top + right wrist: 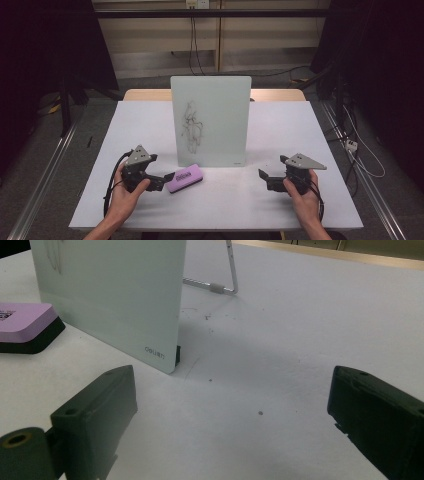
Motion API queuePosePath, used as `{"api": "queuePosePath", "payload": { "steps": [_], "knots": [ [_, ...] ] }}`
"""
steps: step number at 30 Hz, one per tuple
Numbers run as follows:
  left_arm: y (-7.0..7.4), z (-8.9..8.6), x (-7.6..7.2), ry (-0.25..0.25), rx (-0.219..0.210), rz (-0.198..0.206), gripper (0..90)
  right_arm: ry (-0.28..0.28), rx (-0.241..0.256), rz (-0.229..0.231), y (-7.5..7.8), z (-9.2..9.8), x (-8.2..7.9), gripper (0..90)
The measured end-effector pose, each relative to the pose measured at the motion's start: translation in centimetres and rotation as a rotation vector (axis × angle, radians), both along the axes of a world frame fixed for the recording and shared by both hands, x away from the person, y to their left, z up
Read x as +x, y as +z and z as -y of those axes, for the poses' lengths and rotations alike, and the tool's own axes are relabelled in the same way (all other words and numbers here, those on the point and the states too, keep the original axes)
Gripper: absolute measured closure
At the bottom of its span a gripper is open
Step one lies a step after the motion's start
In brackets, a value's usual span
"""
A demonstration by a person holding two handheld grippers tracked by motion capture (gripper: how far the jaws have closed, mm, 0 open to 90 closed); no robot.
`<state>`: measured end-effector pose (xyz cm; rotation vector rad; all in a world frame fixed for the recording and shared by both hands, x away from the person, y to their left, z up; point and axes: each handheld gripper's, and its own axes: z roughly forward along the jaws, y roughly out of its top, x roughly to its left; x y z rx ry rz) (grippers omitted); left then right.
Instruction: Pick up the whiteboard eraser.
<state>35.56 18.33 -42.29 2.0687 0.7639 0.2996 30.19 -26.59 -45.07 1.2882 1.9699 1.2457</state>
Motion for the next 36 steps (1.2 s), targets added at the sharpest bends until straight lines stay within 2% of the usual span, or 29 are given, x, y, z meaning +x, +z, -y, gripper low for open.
{"api": "queuePosePath", "payload": {
  "steps": [1,2,4,5,6,8,12,16,17,19,20,21,23,26,27,29,30,32,36],
  "knots": [
    [0.1,0.4,0.1,-0.021,0.021,-0.01,7.1,0.0,0.001,-0.001,0.0,0.0,0.0,5.6],
    [0.1,0.4,0.1,-0.021,0.021,-0.01,7.2,0.0,0.001,-0.002,0.0,0.1,0.0,5.6],
    [0.2,1.2,0.3,-0.064,0.036,-0.017,7.1,0.001,0.001,-0.003,0.0,0.1,0.0,5.6],
    [0.2,1.2,0.3,-0.064,0.036,-0.017,7.0,0.001,0.002,-0.002,0.0,0.1,0.0,5.6],
    [0.4,1.6,0.4,-0.089,0.066,-0.023,7.1,0.002,0.003,-0.002,0.0,0.0,0.0,5.6],
    [0.6,2.1,0.6,-0.112,0.088,-0.025,6.9,0.003,0.002,-0.003,0.0,0.0,-0.1,5.6],
    [0.9,2.9,0.9,-0.129,0.11,-0.034,7.4,0.003,0.002,-0.001,0.0,0.0,0.0,5.6],
    [1.1,4.1,1.4,-0.17,0.136,-0.048,8.0,0.011,-0.001,-0.003,0.0,-0.1,0.0,5.8],
    [1.1,4.6,1.7,-0.175,0.159,-0.061,8.5,0.012,-0.002,-0.004,0.0,0.0,0.0,5.9],
    [1.0,5.0,1.8,-0.182,0.172,-0.069,9.2,0.013,0.001,-0.007,0.0,-0.1,0.1,6.0],
    [1.0,5.7,2.0,-0.198,0.197,-0.075,10.6,0.01,0.0,-0.006,-0.1,-0.1,0.1,6.1],
    [1.0,5.7,2.0,-0.198,0.197,-0.075,10.8,0.011,0.001,-0.007,-0.1,-0.1,0.1,6.1],
    [1.0,6.7,2.5,-0.227,0.228,-0.09,11.9,0.013,-0.002,-0.008,-0.1,-0.1,0.1,6.1],
    [1.0,7.1,2.7,-0.237,0.231,-0.106,15.7,0.017,-0.002,-0.002,0.0,-0.2,0.0,6.1],
    [1.0,7.1,2.8,-0.256,0.247,-0.11,15.7,0.017,-0.002,-0.002,0.0,-0.2,0.0,6.1],
    [0.4,7.3,2.7,-0.255,0.267,-0.135,17.8,0.022,-0.006,-0.005,-0.1,-0.2,0.0,6.1],
    [0.4,7.3,2.7,-0.255,0.267,-0.135,18.1,0.022,-0.003,-0.008,0.0,-0.3,0.0,6.1],
    [0.2,7.2,2.5,-0.287,0.291,-0.161,21.5,0.024,-0.002,-0.007,-0.1,-0.3,0.0,6.1],
    [0.0,7.0,2.2,-0.296,0.305,-0.177,26.4,0.024,-0.002,-0.008,-0.1,-0.3,0.0,6.1]
  ]
}}
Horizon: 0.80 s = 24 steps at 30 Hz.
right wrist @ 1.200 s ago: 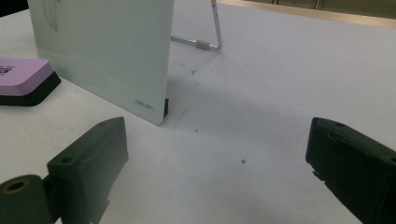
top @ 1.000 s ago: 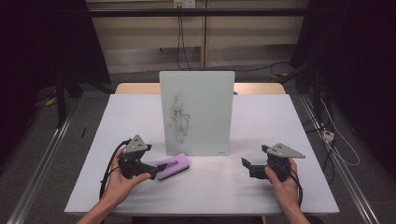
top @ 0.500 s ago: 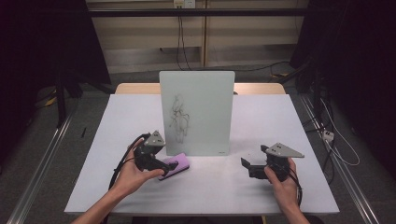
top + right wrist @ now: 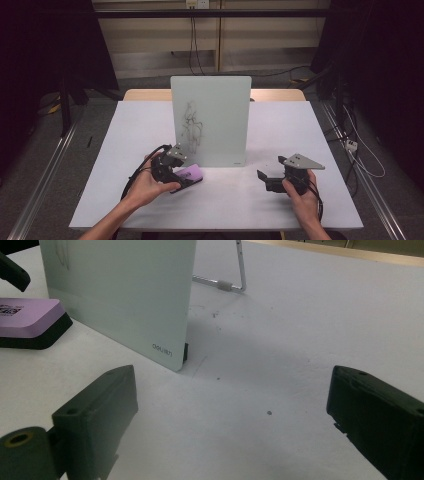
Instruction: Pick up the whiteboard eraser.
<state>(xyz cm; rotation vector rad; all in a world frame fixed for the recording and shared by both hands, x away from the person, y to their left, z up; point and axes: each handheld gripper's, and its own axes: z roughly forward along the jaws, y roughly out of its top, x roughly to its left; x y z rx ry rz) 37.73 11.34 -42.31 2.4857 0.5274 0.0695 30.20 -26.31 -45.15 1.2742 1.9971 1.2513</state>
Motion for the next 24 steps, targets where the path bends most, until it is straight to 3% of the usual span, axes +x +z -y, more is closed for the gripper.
{"api": "queuePosePath", "payload": {
  "steps": [7,14,24],
  "knots": [
    [-0.61,-0.02,0.17,-0.023,0.023,-0.024,35.0,0.007,-0.003,-0.004,-0.02,-0.08,0.07,6.3],
    [-0.79,0.17,0.41,-0.026,0.042,-0.037,36.2,0.009,-0.001,-0.005,-0.07,-0.04,0.1,6.3],
    [-0.83,0.63,0.41,-0.034,0.088,-0.014,40.7,0.013,-0.001,-0.007,-0.1,-0.11,0.13,6.3]
  ]
}}
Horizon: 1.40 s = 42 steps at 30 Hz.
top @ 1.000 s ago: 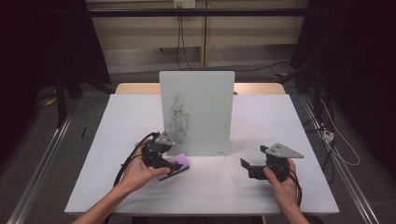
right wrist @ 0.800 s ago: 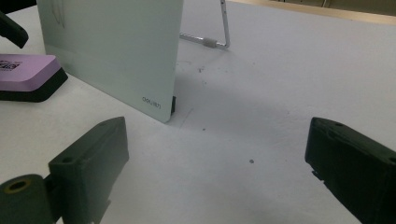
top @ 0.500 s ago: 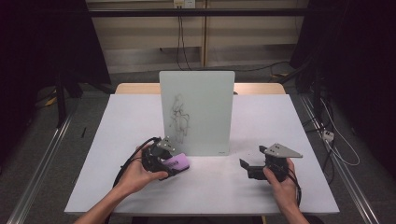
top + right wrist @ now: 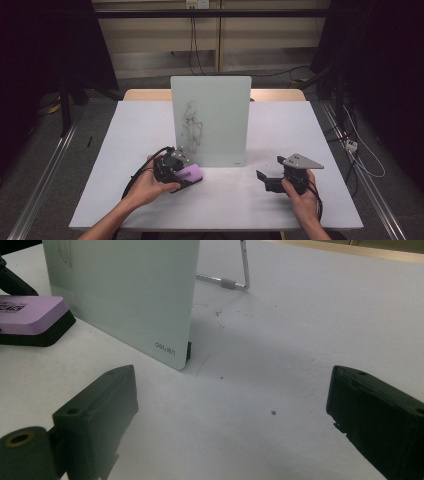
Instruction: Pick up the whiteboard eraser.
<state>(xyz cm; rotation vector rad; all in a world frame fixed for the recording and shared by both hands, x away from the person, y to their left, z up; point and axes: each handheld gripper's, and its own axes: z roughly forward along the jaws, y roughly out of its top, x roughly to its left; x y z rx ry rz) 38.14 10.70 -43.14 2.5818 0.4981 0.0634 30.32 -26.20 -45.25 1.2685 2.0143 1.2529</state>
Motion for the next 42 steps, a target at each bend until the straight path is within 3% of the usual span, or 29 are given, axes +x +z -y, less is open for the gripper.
{"api": "queuePosePath", "payload": {
  "steps": [5,10,20,24,35,42],
  "knots": [
    [0.1,0.1,-0.1,-0.015,0.011,0.012,40.9,0.0,-0.001,0.001,0.0,0.0,0.0,6.2],
    [0.3,-0.1,-0.2,-0.024,-0.008,0.013,41.0,0.001,0.001,-0.001,0.0,0.0,0.0,6.3],
    [0.5,-1.3,-1.0,0.044,-0.124,0.036,41.0,-0.005,0.007,0.001,0.1,-0.1,0.2,6.2],
    [0.8,-1.8,-1.1,0.033,-0.148,0.06,41.1,-0.003,0.008,-0.002,0.0,-0.2,0.4,6.2],
    [1.7,-2.2,-1.7,0.057,-0.253,0.118,41.1,0.002,0.006,-0.001,0.0,-0.2,0.4,6.2],
    [2.1,-2.6,-1.8,0.074,-0.293,0.146,41.1,0.011,0.0,0.005,0.1,-0.2,0.2,6.2]
  ]
}}
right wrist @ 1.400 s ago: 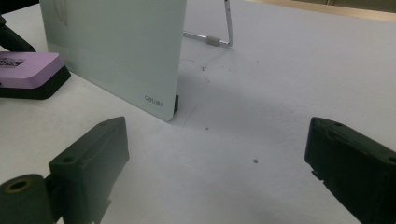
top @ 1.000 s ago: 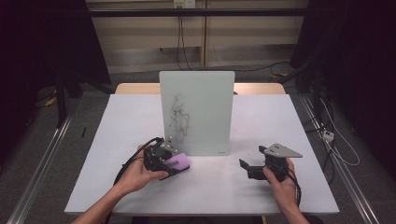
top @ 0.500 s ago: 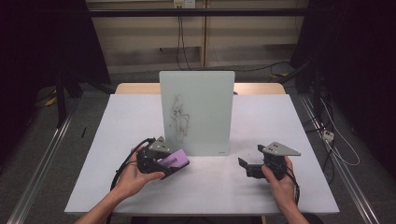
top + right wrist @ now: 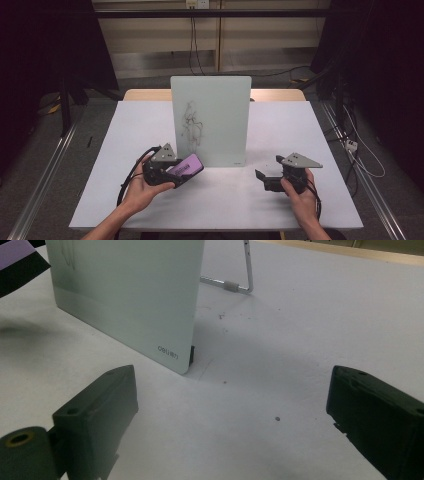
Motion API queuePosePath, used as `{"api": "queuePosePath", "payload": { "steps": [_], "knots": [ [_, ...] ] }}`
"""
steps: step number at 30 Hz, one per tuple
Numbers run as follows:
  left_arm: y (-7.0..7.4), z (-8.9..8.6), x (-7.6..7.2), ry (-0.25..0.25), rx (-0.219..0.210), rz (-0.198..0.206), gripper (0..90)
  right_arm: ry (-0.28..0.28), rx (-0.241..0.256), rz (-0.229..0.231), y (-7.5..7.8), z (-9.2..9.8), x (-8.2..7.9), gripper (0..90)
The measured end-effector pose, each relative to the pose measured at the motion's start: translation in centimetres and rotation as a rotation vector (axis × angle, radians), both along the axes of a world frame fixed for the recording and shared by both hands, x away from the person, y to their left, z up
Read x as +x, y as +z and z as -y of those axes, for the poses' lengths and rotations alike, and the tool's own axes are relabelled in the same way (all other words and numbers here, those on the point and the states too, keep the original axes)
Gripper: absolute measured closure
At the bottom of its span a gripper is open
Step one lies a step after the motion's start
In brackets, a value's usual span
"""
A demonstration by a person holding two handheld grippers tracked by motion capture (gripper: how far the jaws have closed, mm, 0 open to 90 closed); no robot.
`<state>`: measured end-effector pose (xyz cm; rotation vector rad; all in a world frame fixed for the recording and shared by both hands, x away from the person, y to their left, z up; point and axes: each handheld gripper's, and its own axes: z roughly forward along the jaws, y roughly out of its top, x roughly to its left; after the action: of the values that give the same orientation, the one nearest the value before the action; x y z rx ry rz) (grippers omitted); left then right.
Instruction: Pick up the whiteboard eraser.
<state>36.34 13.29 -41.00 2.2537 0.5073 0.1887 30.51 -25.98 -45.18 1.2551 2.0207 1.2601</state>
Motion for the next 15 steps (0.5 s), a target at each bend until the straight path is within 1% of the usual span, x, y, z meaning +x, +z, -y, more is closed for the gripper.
{"api": "queuePosePath", "payload": {
  "steps": [2,3,6,7,11,13,15],
  "knots": [
    [0.11,-0.11,-0.02,0.005,-0.02,0.006,41.1,-0.001,0.005,-0.002,0.02,0.03,-0.06,6.2],
    [0.21,-0.19,-0.01,0.003,-0.018,0.011,41.1,-0.003,0.009,-0.001,0.03,0.06,-0.06,6.2],
    [0.39,-0.36,-0.03,0.003,-0.035,0.014,41.1,-0.006,0.008,0.001,-0.01,0.1,0.0,6.2],
    [0.47,-0.43,-0.02,0.001,-0.032,0.02,41.1,-0.006,0.008,0.001,-0.01,0.09,0.0,6.3],
    [0.68,-0.57,-0.15,0.001,-0.053,0.031,41.1,-0.001,0.003,0.001,0.01,0.02,-0.01,6.3],
    [0.78,-0.6,-0.19,0.003,-0.057,0.036,41.1,-0.002,0.003,0.001,0.0,0.02,0.0,6.2],
    [0.94,-0.65,-0.19,-0.002,-0.052,0.037,41.1,-0.002,0.004,0.001,0.02,0.02,-0.01,6.2]
  ]
}}
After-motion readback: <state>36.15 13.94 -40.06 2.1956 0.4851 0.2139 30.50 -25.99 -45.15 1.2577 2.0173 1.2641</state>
